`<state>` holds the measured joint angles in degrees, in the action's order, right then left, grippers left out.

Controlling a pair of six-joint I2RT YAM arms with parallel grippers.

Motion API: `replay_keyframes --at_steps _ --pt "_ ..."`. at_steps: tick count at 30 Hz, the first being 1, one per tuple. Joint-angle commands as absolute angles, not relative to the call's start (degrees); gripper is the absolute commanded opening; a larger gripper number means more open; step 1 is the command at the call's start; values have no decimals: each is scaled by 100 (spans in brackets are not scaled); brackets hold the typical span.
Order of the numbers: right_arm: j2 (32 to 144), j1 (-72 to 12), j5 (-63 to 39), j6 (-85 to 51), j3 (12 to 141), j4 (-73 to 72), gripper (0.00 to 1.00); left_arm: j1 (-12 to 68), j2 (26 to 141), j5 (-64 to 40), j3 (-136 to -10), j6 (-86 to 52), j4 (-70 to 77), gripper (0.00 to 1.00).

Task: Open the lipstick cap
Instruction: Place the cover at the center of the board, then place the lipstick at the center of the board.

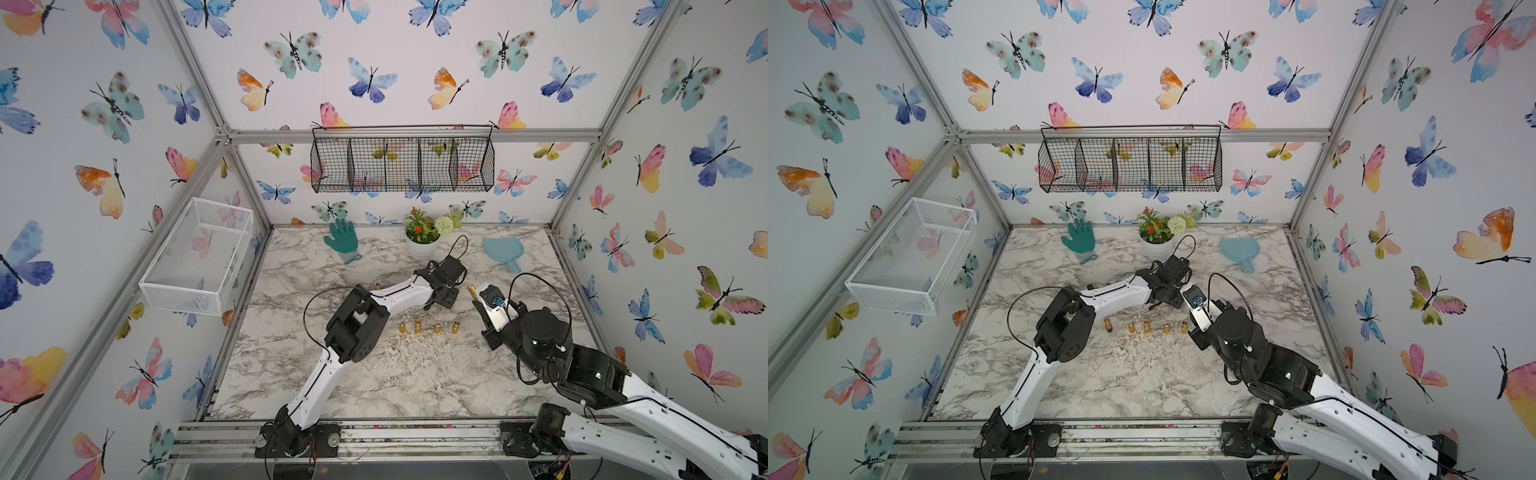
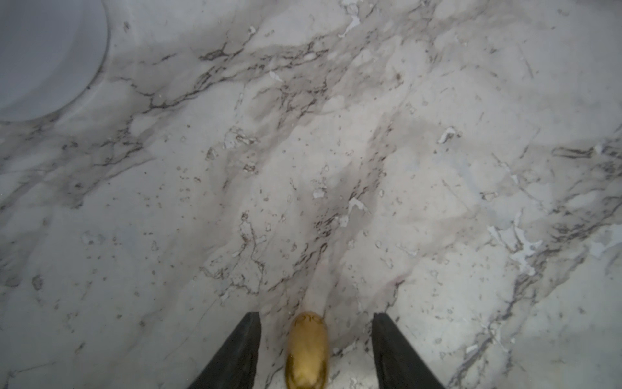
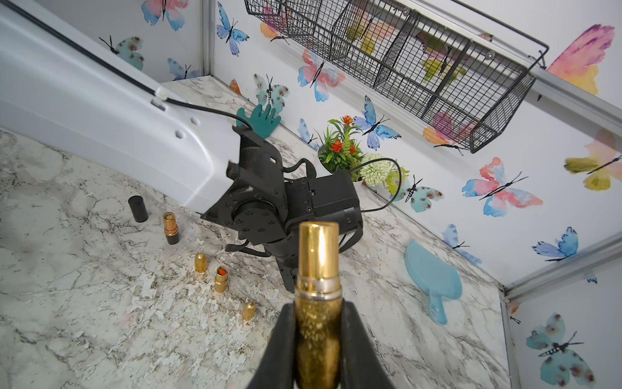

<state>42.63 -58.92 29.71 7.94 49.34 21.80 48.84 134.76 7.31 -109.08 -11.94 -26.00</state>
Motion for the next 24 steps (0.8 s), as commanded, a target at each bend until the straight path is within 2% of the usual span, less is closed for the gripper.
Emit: replay_keyframes --at_steps 1,5,8,16,22,24 --pt "4210 -5889 3059 712 5150 2241 2 4913 12795 581 -11131 -1187 -2664 62" --pt "4266 -5889 2984 703 5229 2226 2 4799 12247 326 -11374 -1230 -2926 65" --pt "4386 -5889 2893 785 5246 2074 2 4462 11757 -457 -11419 -1520 -3189 67" --pt "5111 -5889 2326 957 5150 1166 2 3117 9809 -3362 -9907 -2175 -2920 71" --pt "5932 -5889 1818 1045 5225 479 2 2598 8642 -4410 -8719 -2198 -2764 71" --pt "6186 -5889 1724 1059 5238 285 2 2566 8343 -4460 -8447 -2119 -2819 72"
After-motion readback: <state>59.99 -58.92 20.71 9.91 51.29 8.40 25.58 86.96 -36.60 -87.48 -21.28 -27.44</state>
